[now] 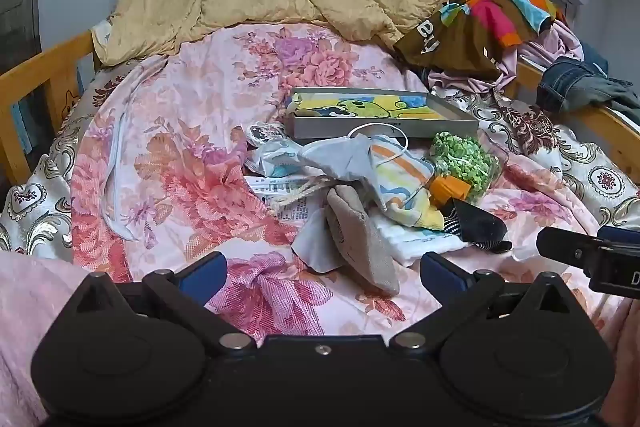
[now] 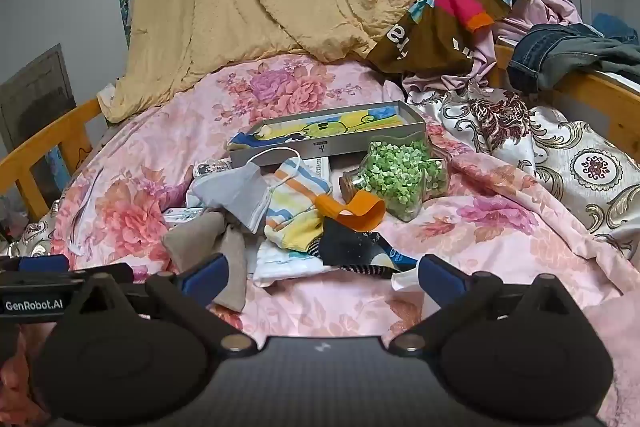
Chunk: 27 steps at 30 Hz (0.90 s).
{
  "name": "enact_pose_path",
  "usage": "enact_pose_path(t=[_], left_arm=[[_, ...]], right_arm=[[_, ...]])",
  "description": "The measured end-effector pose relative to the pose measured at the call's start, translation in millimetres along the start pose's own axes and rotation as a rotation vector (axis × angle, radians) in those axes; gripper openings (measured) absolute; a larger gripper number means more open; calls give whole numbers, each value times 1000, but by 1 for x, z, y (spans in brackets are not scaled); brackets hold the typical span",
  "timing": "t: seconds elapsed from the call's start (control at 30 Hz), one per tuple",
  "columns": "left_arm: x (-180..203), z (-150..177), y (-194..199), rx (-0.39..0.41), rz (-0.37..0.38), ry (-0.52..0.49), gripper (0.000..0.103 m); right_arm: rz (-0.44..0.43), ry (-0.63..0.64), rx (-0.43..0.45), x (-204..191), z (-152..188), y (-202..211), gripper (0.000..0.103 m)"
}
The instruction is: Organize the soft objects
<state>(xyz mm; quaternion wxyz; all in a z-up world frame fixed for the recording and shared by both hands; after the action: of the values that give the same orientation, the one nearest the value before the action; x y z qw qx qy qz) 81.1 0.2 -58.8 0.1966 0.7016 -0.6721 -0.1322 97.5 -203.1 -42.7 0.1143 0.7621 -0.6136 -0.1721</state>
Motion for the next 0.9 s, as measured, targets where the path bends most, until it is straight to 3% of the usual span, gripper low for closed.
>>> enact_pose_path(t=[0.9], left_arm=[[-4,8,-7,-16,14,12,102]], right_arm=[[-7,-9,-14,-1,4,-2,103]])
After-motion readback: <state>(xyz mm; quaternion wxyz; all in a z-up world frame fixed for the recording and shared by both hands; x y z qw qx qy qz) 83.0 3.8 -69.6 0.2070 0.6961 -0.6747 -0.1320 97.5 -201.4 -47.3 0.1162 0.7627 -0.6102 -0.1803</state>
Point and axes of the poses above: each gripper's, at about its wrist camera, not at the fingertips, and y roughly against the way its jaws point, x to its right, z to its underside, the point moved 10 cm from there along -y, roughly the way its jaws point, and after that the axes turned 9 degrees about x, right-handed, at the moved point
